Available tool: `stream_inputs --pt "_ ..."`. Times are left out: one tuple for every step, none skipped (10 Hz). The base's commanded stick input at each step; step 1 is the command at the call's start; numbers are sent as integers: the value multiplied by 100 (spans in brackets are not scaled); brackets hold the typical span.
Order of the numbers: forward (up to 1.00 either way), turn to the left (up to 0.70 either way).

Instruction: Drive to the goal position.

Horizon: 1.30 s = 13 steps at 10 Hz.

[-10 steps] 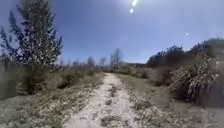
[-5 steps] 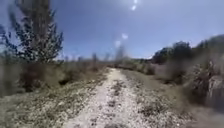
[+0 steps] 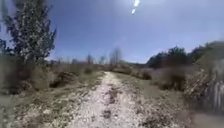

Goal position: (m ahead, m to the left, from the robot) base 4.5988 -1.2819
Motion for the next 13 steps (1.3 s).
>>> stream_inputs --pt "70 0" --pt "70 -4" --pt "70 -35" --pt "70 -35" --pt "70 -1" --pt "70 0" --pt "70 0" --pt "70 0" --pt "70 0" --pt "70 0" --pt "70 0" --pt "70 0" --pt "70 0"
